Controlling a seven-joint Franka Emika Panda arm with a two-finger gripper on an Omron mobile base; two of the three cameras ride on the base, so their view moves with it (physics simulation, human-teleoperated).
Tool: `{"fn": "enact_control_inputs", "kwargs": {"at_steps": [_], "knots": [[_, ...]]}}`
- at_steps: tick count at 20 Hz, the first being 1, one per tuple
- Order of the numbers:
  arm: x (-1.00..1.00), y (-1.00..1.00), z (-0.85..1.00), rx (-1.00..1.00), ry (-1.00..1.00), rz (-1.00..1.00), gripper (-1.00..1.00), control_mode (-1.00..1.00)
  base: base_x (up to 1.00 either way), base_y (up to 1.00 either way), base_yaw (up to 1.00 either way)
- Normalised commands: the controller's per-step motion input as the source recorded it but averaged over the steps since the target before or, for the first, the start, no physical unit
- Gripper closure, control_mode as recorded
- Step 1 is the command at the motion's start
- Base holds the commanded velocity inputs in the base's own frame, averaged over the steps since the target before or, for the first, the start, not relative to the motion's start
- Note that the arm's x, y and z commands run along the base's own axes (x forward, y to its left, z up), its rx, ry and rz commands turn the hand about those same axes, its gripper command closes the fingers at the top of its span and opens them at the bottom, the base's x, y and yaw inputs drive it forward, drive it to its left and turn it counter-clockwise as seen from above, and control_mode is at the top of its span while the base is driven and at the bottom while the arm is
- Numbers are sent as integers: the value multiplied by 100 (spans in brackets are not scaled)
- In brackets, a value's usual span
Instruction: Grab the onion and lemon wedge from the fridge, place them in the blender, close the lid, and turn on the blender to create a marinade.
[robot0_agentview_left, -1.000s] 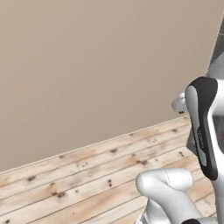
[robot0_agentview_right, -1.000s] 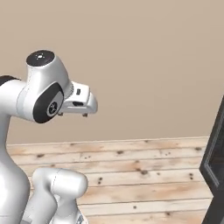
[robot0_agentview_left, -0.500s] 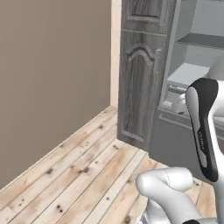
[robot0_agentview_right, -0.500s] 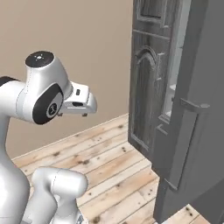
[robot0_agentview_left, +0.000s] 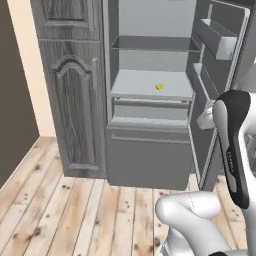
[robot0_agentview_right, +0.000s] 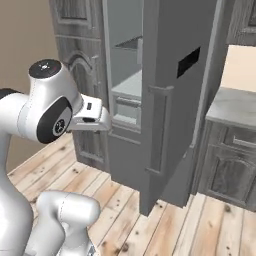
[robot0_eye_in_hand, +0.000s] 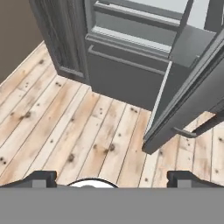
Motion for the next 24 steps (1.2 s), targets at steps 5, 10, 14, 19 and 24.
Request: {"fn": "enact_control_inputs", "kwargs": {"at_steps": [5,10,14,19,24], "knots": [[0,0,0,0,0,0,-100,100,74,71,-56],[0,0,0,0,0,0,-100,100,28,100,-37],[0,0,0,0,0,0,-100,100,38,64,-21],[0,0,0,0,0,0,-100,100,60,32,-14],[0,0,0,0,0,0,-100,100,73,58,-23]]}}
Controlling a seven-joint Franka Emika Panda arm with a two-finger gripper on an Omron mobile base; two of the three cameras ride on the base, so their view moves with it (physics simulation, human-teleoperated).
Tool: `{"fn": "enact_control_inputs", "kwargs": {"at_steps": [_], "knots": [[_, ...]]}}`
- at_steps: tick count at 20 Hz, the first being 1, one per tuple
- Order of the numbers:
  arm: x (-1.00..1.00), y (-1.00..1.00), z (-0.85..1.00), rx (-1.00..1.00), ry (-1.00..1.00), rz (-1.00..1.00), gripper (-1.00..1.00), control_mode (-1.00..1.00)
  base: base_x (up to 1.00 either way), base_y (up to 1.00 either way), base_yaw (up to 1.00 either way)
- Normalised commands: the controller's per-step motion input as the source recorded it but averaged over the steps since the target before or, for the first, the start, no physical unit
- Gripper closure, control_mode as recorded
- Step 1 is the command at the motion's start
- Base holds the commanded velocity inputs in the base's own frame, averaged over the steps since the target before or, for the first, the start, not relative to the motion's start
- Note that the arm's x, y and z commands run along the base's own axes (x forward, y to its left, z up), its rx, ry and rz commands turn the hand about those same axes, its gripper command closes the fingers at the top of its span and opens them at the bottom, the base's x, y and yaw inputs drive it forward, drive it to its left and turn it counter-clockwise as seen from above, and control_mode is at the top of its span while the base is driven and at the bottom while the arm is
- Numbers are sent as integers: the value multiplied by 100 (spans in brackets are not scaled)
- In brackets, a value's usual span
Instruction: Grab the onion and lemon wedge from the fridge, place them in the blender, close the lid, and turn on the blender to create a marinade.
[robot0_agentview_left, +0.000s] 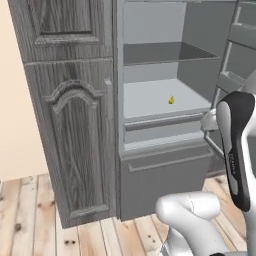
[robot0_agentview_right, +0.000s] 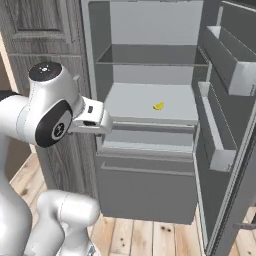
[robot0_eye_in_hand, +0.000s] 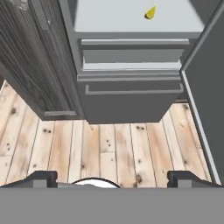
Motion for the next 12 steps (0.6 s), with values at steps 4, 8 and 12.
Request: {"fn": "enact_control_inputs", "kwargs": {"at_steps": [4,8,12], "knots": [[0,0,0,0,0,0,-100,100,44,43,-16],[0,0,0,0,0,0,-100,100,74,38,-15],[0,0,0,0,0,0,-100,100,83,19,-12]]}}
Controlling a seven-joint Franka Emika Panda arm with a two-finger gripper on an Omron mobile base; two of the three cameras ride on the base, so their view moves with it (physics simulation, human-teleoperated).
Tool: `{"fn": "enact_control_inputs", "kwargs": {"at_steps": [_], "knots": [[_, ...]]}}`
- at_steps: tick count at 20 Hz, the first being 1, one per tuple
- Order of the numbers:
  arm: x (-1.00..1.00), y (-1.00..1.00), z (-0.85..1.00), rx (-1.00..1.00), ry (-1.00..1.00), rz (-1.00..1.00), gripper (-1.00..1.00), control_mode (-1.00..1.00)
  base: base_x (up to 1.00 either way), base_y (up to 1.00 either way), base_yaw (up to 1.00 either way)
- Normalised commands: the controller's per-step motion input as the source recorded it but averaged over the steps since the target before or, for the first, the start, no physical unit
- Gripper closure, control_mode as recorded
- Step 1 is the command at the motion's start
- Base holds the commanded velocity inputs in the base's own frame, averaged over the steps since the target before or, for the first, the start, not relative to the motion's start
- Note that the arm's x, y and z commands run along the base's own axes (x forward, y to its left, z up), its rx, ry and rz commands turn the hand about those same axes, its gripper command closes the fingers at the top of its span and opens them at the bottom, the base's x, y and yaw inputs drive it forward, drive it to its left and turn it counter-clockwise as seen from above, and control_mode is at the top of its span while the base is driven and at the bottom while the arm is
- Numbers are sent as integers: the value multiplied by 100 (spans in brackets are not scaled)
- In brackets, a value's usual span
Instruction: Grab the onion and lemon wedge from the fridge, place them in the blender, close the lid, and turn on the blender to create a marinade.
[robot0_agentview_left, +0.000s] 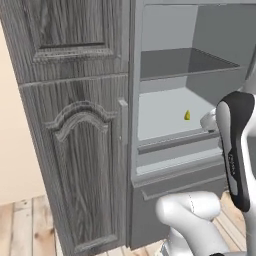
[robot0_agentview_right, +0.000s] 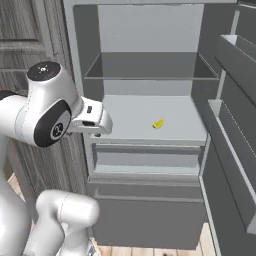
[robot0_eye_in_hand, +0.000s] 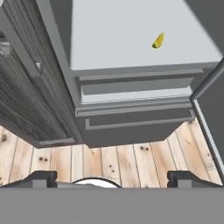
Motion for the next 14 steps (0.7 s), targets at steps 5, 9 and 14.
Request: {"fn": "enact_control_inputs", "kwargs": {"at_steps": [5,9,14], "knots": [[0,0,0,0,0,0,-100,100,66,-5,-7],[0,0,0,0,0,0,-100,100,47,-18,-6],[0,0,0,0,0,0,-100,100,21,-44,-5]]}}
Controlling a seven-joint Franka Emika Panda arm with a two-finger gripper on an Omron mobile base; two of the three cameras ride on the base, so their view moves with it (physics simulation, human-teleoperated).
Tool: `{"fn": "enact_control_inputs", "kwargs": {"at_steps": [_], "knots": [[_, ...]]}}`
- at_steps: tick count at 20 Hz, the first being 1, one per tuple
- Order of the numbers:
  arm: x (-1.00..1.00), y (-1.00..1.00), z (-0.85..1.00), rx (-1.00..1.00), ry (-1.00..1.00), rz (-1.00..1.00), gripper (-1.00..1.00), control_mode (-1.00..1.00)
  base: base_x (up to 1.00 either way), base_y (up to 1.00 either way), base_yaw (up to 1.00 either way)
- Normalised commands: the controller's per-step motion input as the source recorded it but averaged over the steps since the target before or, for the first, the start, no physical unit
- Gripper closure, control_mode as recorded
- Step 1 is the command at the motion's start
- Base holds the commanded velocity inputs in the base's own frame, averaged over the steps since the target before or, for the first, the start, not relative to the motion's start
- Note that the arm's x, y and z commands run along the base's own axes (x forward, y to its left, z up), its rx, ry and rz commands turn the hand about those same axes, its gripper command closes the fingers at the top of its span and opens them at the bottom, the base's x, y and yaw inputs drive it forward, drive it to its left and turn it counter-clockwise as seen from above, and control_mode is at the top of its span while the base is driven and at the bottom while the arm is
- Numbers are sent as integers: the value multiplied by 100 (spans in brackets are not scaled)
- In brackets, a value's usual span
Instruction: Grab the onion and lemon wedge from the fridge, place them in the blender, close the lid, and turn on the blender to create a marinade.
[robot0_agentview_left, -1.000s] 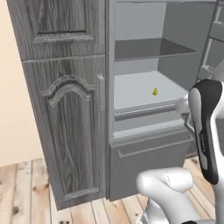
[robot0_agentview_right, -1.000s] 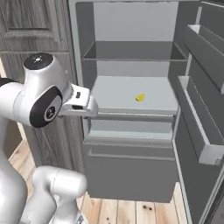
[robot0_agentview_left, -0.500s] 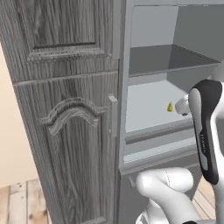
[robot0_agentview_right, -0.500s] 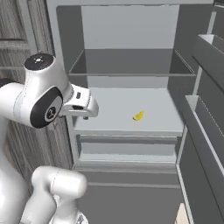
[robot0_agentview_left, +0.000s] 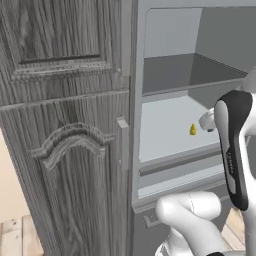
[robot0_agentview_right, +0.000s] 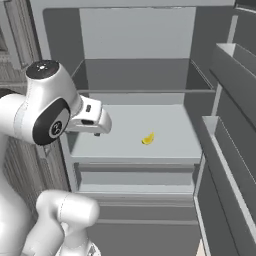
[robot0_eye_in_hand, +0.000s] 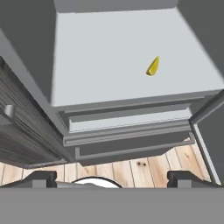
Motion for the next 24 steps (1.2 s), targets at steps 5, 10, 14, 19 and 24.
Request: {"fn": "enact_control_inputs", "kwargs": {"at_steps": [5,10,14,19,24], "knots": [[0,0,0,0,0,0,-100,100,0,-82,0],[0,0,0,0,0,0,-100,100,0,-41,1],[0,0,0,0,0,0,-100,100,0,0,0],[0,11,-13,0,0,0,-100,-100,0,8,0],[40,45,-53,0,0,-4,-100,-100,0,0,0]]}}
